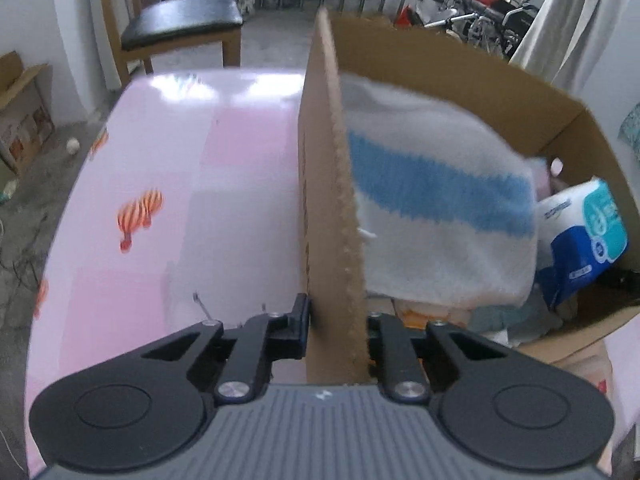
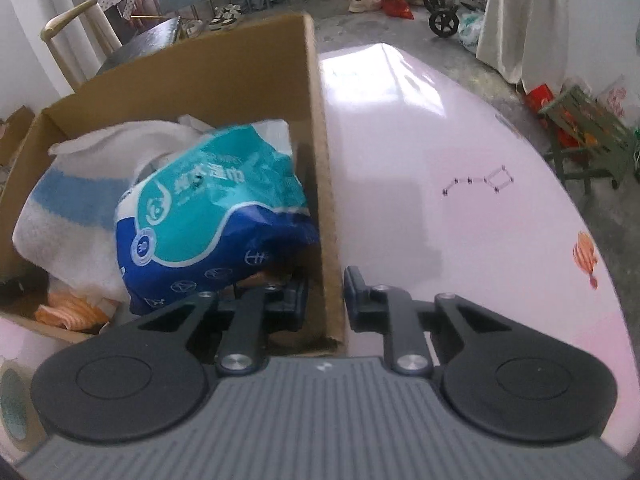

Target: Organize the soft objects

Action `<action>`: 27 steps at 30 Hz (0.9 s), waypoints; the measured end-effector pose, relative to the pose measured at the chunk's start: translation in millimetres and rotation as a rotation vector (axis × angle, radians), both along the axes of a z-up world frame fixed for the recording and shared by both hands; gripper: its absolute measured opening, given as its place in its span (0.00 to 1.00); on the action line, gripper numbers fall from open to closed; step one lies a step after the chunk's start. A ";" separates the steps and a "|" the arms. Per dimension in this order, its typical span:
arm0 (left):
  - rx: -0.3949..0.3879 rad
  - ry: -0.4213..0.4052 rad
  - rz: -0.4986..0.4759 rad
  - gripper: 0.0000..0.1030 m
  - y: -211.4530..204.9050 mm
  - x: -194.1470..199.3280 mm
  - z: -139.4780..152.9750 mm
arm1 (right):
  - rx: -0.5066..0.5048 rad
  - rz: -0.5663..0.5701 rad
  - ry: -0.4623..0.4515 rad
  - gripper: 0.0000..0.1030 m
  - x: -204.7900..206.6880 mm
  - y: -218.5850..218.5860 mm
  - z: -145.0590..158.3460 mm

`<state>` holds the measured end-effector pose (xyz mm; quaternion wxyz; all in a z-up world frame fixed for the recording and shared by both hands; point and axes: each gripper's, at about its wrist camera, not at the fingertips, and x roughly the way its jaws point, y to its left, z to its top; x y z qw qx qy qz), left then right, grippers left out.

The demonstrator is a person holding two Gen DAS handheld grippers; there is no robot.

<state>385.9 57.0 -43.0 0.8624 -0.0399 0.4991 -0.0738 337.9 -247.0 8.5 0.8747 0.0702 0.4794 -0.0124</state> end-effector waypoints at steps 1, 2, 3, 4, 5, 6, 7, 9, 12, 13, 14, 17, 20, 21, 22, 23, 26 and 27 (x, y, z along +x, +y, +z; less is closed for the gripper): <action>-0.006 0.010 0.000 0.16 1.1 -1.1 -0.7 | 0.007 -0.003 0.004 0.17 -3.4 -1.2 -0.6; -0.008 0.015 -0.003 0.16 1.7 -4.4 -2.7 | 0.009 -0.004 0.007 0.17 -5.3 -1.9 -1.2; -0.002 0.018 -0.009 0.16 1.2 -7.9 -3.4 | 0.010 -0.006 0.012 0.17 -6.8 -1.7 -2.2; 0.005 0.022 -0.012 0.16 0.1 -10.4 -3.2 | 0.014 -0.008 0.017 0.17 -9.0 -2.2 -2.9; 0.011 0.025 -0.016 0.16 -0.2 -13.0 -3.4 | 0.016 -0.007 0.020 0.17 -11.5 -2.8 -3.7; 0.014 0.029 -0.019 0.16 -0.1 -15.4 -3.3 | 0.015 -0.004 0.023 0.17 -12.8 -2.0 -3.8; 0.012 0.036 -0.020 0.16 0.6 -17.2 -3.1 | 0.016 -0.003 0.025 0.17 -14.3 -2.0 -3.2; -0.004 0.062 -0.010 0.17 4.1 -18.0 -2.2 | 0.017 0.011 0.022 0.18 -16.6 -1.4 1.6; -0.009 0.084 -0.014 0.17 7.5 -20.2 -0.3 | 0.017 0.035 0.007 0.17 -21.7 -1.5 9.8; -0.005 0.090 -0.017 0.17 8.1 -20.9 0.5 | 0.017 0.037 0.000 0.17 -22.1 -2.1 12.5; -0.009 0.102 -0.011 0.18 10.1 -21.3 0.7 | 0.022 0.037 -0.007 0.17 -28.7 -3.6 15.2; -0.022 0.116 0.001 0.18 16.8 -22.6 0.7 | 0.026 0.047 -0.009 0.17 -38.1 -1.7 20.5; -0.007 0.126 -0.015 0.17 16.7 -29.3 2.2 | 0.007 0.067 -0.010 0.18 -48.0 2.3 22.4; -0.005 0.125 -0.016 0.17 16.9 -33.3 1.5 | 0.011 0.068 -0.010 0.18 -51.4 1.9 22.6; -0.003 0.124 -0.018 0.17 17.4 -36.2 2.3 | 0.015 0.067 -0.010 0.18 -56.6 2.6 22.3; 0.001 0.123 -0.023 0.16 17.3 -38.9 2.8 | 0.017 0.066 -0.010 0.19 -60.1 3.3 23.9; 0.013 0.118 -0.032 0.16 16.1 -45.7 3.7 | 0.018 0.065 -0.013 0.19 -71.7 3.0 24.6; 0.018 0.116 -0.033 0.16 15.3 -48.7 4.9 | 0.021 0.063 -0.014 0.20 -75.8 3.0 24.8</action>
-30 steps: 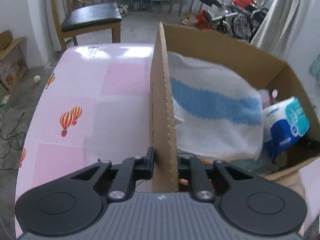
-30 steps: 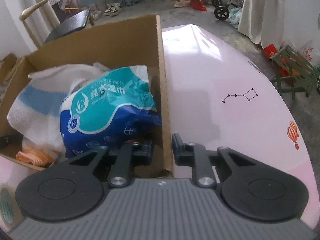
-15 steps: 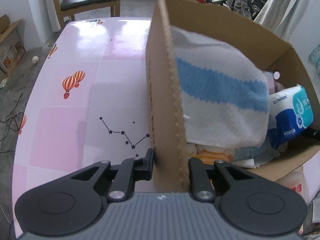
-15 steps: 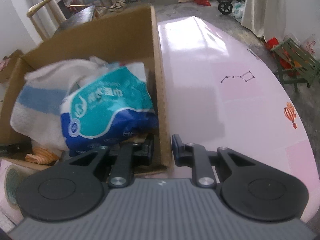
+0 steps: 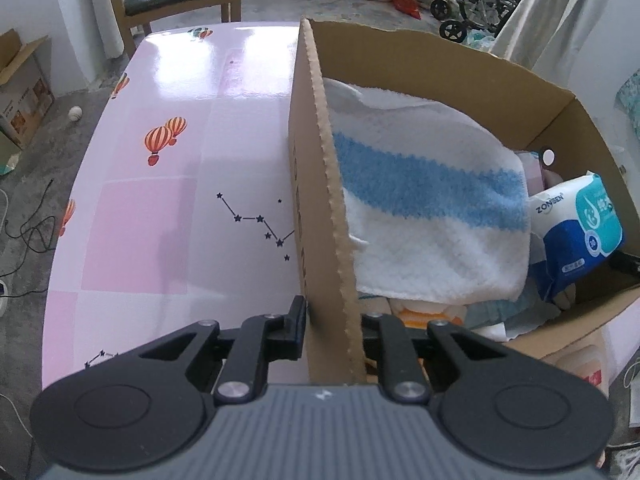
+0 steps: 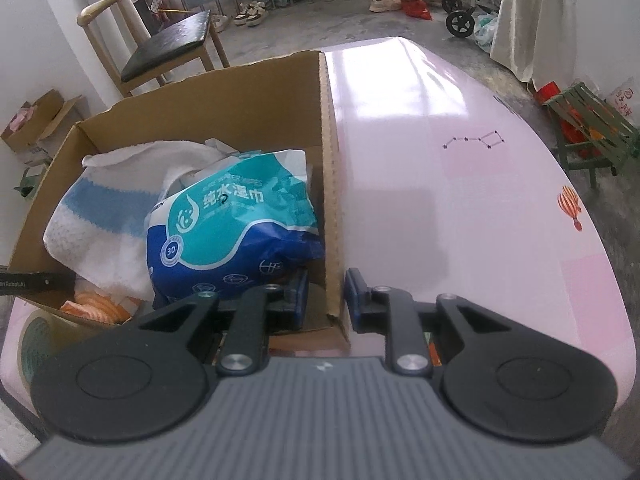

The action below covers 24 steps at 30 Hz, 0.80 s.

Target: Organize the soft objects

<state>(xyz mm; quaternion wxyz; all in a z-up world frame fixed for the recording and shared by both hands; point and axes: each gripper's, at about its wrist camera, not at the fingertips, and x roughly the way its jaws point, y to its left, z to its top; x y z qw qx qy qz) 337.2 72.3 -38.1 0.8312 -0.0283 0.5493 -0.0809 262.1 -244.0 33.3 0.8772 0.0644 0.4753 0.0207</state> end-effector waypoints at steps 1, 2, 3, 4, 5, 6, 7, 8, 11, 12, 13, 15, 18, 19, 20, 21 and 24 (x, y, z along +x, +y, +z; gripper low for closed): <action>0.005 -0.006 -0.003 0.19 -1.5 -3.8 2.2 | 0.004 -0.002 -0.001 0.20 -3.2 -0.4 -0.5; 0.016 -0.016 -0.009 0.27 -2.4 -6.3 3.9 | 0.006 -0.003 -0.002 0.20 -5.5 -0.1 -0.4; 0.030 -0.026 -0.012 0.35 -3.0 -8.1 5.6 | 0.008 -0.003 -0.002 0.21 -5.6 -1.1 -0.5; 0.045 -0.039 -0.010 0.55 -4.7 -11.2 9.1 | 0.012 -0.003 -0.002 0.21 -6.1 -1.9 -0.4; 0.062 -0.057 -0.005 0.67 -5.0 -12.4 12.6 | 0.018 -0.005 -0.003 0.21 -7.1 -3.1 0.1; 0.084 -0.084 -0.005 0.69 -5.7 -16.0 18.2 | 0.020 -0.010 -0.005 0.21 -5.4 -4.3 1.7; 0.110 -0.115 -0.007 0.69 -7.7 -20.5 24.9 | 0.016 -0.016 -0.005 0.21 -4.0 -5.2 3.6; 0.139 -0.146 -0.012 0.71 -9.4 -25.0 31.4 | 0.012 -0.021 -0.008 0.23 -4.8 -6.0 6.2; 0.168 -0.209 -0.026 0.81 -12.9 -36.7 50.1 | -0.008 -0.036 -0.037 0.24 -12.8 -7.0 19.1; 0.153 -0.226 -0.023 0.81 -13.2 -40.3 55.5 | -0.024 -0.043 -0.055 0.26 -21.5 -4.1 23.6; 0.135 -0.252 -0.012 0.82 -13.3 -45.7 62.1 | -0.048 -0.055 -0.079 0.27 -29.7 -2.3 29.4; 0.107 -0.301 0.016 0.84 -16.6 -57.8 75.1 | -0.072 -0.083 -0.140 0.33 -47.5 -0.7 39.2; 0.073 -0.366 0.035 0.84 -30.4 -71.5 90.9 | -0.086 -0.096 -0.185 0.34 -64.8 6.4 47.2; 0.057 -0.381 0.030 0.84 -36.2 -75.1 95.1 | -0.099 -0.092 -0.196 0.34 -69.1 12.5 49.4; 0.040 -0.397 0.027 0.86 -41.5 -79.6 97.1 | -0.114 -0.092 -0.218 0.34 -73.6 18.7 52.1; 0.029 -0.409 0.028 0.86 -45.7 -83.9 98.5 | -0.135 -0.096 -0.252 0.34 -79.3 27.0 54.8; -0.012 -0.413 0.122 0.86 -54.9 -96.2 98.7 | -0.133 -0.142 -0.336 0.34 -91.9 48.6 57.3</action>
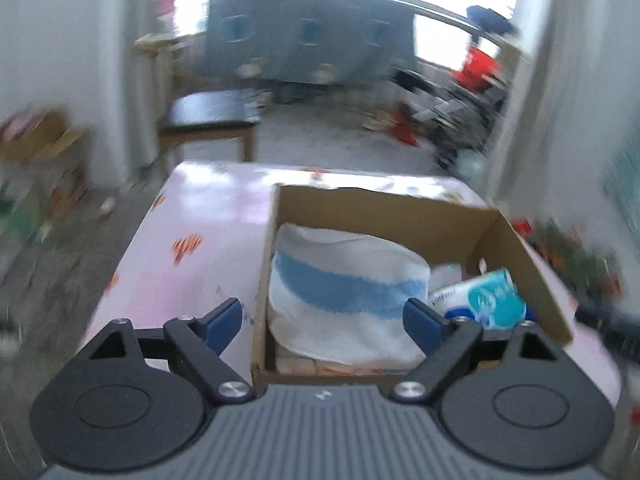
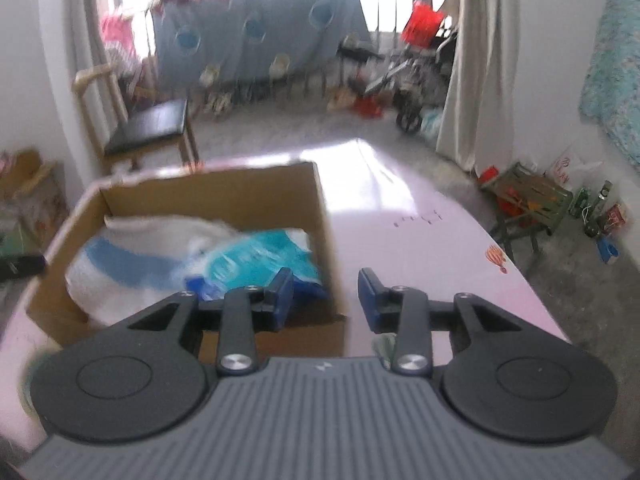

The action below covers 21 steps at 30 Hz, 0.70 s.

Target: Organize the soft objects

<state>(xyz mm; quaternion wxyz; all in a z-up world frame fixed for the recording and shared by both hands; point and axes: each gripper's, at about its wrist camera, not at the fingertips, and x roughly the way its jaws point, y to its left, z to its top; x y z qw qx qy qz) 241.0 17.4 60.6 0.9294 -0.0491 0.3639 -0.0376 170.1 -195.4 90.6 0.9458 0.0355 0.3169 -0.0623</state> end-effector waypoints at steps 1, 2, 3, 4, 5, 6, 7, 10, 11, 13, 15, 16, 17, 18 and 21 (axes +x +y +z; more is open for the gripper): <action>-0.039 0.000 0.053 0.86 -0.9 -3.3 -1.4 | 0.015 -0.005 -0.016 0.34 -1.6 7.8 -1.0; -0.068 -0.002 0.060 0.86 -2.1 -4.4 -1.6 | 0.016 -0.009 -0.023 0.34 -2.3 15.4 -1.4; -0.081 -0.007 0.039 0.86 -3.8 -5.0 -2.7 | 0.010 -0.014 -0.025 0.34 -3.5 23.9 -2.1; -0.079 -0.017 0.013 0.86 -4.3 -5.6 -4.0 | -0.003 -0.016 -0.030 0.34 -5.9 31.7 -2.6; -0.064 -0.022 0.009 0.86 -6.4 -7.9 -2.7 | -0.016 -0.017 -0.039 0.34 -9.5 38.3 -2.9; -0.055 -0.022 0.018 0.86 -6.6 -10.5 -0.7 | -0.024 -0.018 -0.049 0.34 -14.3 43.8 -3.0; -0.054 -0.019 0.020 0.86 -6.8 -12.1 0.9 | -0.032 -0.021 -0.054 0.34 -18.4 47.9 -3.3; -0.057 -0.017 -0.002 0.86 -5.2 -15.3 4.5 | -0.077 -0.018 -0.049 0.34 -26.7 57.2 -4.0; -0.050 -0.017 -0.002 0.86 -6.4 -16.1 4.8 | -0.091 -0.026 -0.048 0.34 -30.2 56.6 -3.2; -0.049 -0.011 -0.010 0.86 -6.8 -16.9 4.3 | -0.089 -0.047 -0.056 0.34 -36.9 53.5 -1.4; -0.062 -0.004 -0.022 0.86 -7.0 -20.2 4.2 | -0.054 -0.052 -0.070 0.35 -46.0 48.1 -1.9; -0.064 -0.003 -0.027 0.87 -7.9 -22.1 4.6 | -0.036 -0.060 -0.067 0.35 -49.4 42.5 -2.2; -0.063 -0.003 -0.028 0.88 -8.7 -24.3 5.9 | -0.027 -0.075 -0.060 0.35 -51.1 39.1 -3.4; -0.060 -0.006 -0.029 0.88 -9.9 -25.9 6.7 | -0.023 -0.092 -0.057 0.35 -52.9 36.7 -3.5; -0.046 -0.021 -0.037 0.90 -13.0 -30.8 10.9 | -0.037 -0.106 -0.068 0.35 -58.1 33.3 -0.3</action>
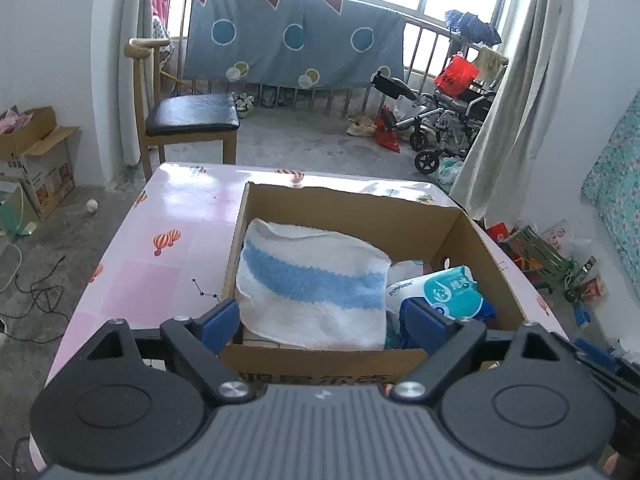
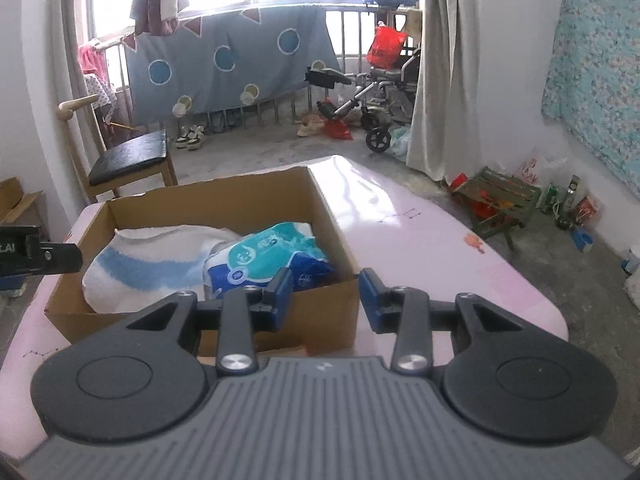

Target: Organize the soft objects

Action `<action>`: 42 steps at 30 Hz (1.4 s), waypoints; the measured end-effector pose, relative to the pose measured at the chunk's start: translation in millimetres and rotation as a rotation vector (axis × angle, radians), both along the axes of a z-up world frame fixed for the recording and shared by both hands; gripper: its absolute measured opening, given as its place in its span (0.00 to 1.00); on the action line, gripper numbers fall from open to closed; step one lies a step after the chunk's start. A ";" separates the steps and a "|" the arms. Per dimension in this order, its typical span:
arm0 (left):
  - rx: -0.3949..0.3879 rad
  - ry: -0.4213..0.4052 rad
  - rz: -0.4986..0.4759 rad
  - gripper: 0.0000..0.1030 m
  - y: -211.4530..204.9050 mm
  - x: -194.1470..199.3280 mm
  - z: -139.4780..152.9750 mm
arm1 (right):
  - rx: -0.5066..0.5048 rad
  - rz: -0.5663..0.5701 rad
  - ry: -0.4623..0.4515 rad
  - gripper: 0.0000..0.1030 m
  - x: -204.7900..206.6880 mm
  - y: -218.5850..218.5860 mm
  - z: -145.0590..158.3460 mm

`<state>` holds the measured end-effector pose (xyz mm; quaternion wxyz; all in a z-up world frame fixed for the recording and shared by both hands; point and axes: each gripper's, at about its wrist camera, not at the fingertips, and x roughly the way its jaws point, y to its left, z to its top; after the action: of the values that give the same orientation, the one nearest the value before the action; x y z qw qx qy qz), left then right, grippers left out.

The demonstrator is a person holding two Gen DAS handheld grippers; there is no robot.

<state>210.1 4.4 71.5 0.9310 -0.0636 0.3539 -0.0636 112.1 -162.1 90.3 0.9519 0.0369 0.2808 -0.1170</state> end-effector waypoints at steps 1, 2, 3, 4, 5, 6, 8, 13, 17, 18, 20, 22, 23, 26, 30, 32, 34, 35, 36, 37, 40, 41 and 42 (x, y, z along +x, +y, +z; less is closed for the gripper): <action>0.004 -0.005 0.000 0.91 -0.6 -1.6 1.4 | -0.010 -0.001 -0.006 0.35 -1.2 -0.7 1.8; 0.009 -0.009 -0.001 0.91 -1.2 -3.2 2.7 | -0.019 -0.001 -0.015 0.37 -3.2 -0.5 3.5; 0.013 -0.013 -0.004 0.91 -1.4 -4.4 3.8 | -0.025 0.002 -0.028 0.38 -5.5 0.1 5.1; 0.015 -0.020 -0.005 0.92 -1.4 -5.8 4.7 | -0.028 0.006 -0.038 0.39 -7.0 0.6 6.5; 0.017 -0.024 -0.004 0.92 -1.3 -7.0 5.4 | -0.029 0.007 -0.044 0.40 -8.7 0.4 7.3; 0.019 -0.024 -0.003 0.92 -0.7 -7.8 6.2 | -0.030 0.008 -0.047 0.40 -10.1 0.8 7.7; 0.021 -0.020 -0.004 0.94 -0.4 -8.5 6.0 | -0.031 0.007 -0.056 0.40 -14.0 2.2 9.2; 0.052 -0.010 -0.014 0.96 -6.1 -11.1 2.9 | -0.017 0.009 -0.055 0.42 -19.1 4.5 9.9; 0.066 -0.001 -0.009 0.97 -8.0 -13.3 -0.7 | -0.009 0.014 -0.060 0.43 -23.9 2.4 9.7; 0.068 0.000 -0.005 0.97 -7.8 -14.9 -1.3 | -0.010 0.015 -0.060 0.43 -24.5 2.2 9.6; 0.074 0.004 -0.005 0.97 -7.8 -17.0 -1.9 | -0.008 0.014 -0.058 0.44 -25.1 2.5 9.0; 0.076 0.000 -0.010 0.97 -7.0 -19.1 -0.1 | -0.003 0.007 -0.056 0.44 -24.7 3.5 9.3; 0.075 -0.004 -0.009 0.97 -6.3 -20.3 1.0 | -0.002 0.005 -0.055 0.45 -25.5 3.6 9.3; 0.033 -0.001 -0.008 0.97 -2.2 -21.7 4.0 | -0.011 0.011 -0.054 0.47 -26.8 2.3 10.0; 0.021 -0.015 -0.017 0.98 -4.7 -25.3 8.5 | 0.005 -0.017 -0.062 0.47 -30.4 -2.9 15.0; 0.031 -0.015 -0.012 0.98 -6.3 -26.4 10.2 | 0.017 -0.024 -0.065 0.47 -32.5 -3.9 15.4; 0.023 -0.016 -0.011 0.98 -5.0 -28.0 12.5 | 0.015 -0.028 -0.066 0.47 -32.3 -2.2 15.8; 0.015 -0.018 -0.015 0.98 -4.0 -29.1 14.0 | 0.013 -0.027 -0.065 0.47 -32.2 -1.5 15.9; 0.009 -0.020 -0.018 0.98 -3.1 -30.2 15.4 | 0.015 -0.026 -0.064 0.47 -32.0 0.6 15.9; 0.006 -0.024 -0.019 0.98 -2.7 -31.3 16.1 | 0.021 -0.024 -0.069 0.47 -31.9 2.1 16.2; 0.023 -0.030 -0.015 0.98 -1.8 -34.7 16.3 | 0.033 -0.014 -0.080 0.48 -30.4 5.9 17.2; 0.035 -0.027 -0.012 0.98 -2.4 -34.8 14.9 | 0.030 -0.008 -0.083 0.48 -31.6 7.7 17.4; 0.049 -0.023 -0.006 0.98 -3.0 -34.7 13.4 | 0.025 0.001 -0.083 0.48 -31.1 10.3 17.2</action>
<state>175.4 1.4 84.9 0.9360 -0.0388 0.3450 -0.0584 81.0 -151.8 107.5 0.9623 0.0535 0.2425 -0.1112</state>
